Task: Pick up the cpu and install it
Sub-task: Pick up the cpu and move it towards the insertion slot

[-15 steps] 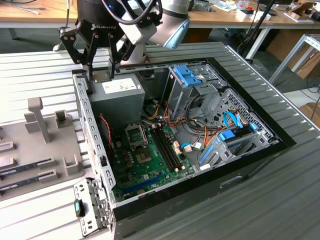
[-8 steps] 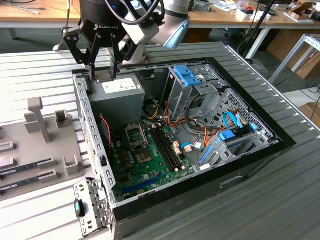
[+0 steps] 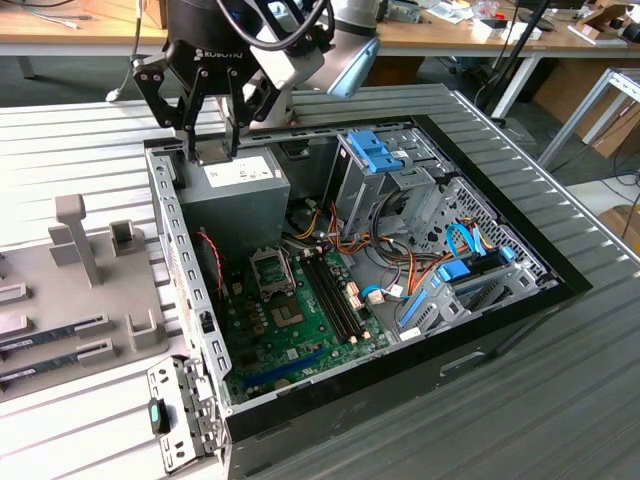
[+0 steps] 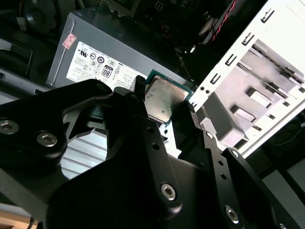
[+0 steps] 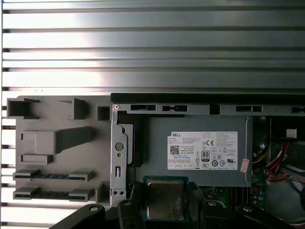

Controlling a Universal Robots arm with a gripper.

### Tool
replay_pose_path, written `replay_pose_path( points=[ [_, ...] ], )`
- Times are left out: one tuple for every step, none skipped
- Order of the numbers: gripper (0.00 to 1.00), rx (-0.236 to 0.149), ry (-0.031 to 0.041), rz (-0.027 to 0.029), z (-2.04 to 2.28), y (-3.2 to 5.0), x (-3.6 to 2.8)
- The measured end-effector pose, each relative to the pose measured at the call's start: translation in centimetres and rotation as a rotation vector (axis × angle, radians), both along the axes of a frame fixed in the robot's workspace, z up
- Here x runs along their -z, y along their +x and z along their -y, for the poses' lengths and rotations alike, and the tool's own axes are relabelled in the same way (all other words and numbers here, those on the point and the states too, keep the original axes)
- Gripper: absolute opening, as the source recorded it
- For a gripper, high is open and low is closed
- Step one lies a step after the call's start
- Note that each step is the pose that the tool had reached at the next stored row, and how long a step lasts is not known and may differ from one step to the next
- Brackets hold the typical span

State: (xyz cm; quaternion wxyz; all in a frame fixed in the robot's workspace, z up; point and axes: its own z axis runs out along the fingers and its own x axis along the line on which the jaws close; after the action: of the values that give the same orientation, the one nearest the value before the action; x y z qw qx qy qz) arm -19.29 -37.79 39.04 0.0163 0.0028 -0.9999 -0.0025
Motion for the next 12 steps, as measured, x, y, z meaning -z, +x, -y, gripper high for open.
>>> replay_pose_path(
  points=[
    [0.47, 0.0, 0.0, 0.0, 0.0, 0.07, 0.01],
    [0.47, 0.0, 0.0, 0.0, 0.0, 0.14, 0.01],
    [0.47, 0.0, 0.0, 0.0, 0.0, 0.23, 0.02],
    [0.47, 0.0, 0.0, 0.0, 0.0, 0.31, 0.02],
    [0.47, 0.0, 0.0, 0.0001, 0.0, 0.39, 0.03],
    [0.47, 0.0, -0.0001, 0.0, 0.0, 0.54, 0.04],
    [0.47, 0.0, 0.0, 0.0, 0.0, 0.65, 0.05],
    [0.47, 0.0, 0.0, 0.0, 0.0, 0.73, 0.06],
    [0.47, 0.0, 0.0, 0.0, 0.0, 0.82, 0.07],
    [0.47, 0.0, 0.0, 0.0, 0.0, 0.92, 0.08],
    [0.47, 0.0, 0.0, 0.0, 0.0, 0.99, 0.08],
    [0.47, 0.0, 0.0, 0.0, 0.0, 1.12, 0.1]
  ],
)
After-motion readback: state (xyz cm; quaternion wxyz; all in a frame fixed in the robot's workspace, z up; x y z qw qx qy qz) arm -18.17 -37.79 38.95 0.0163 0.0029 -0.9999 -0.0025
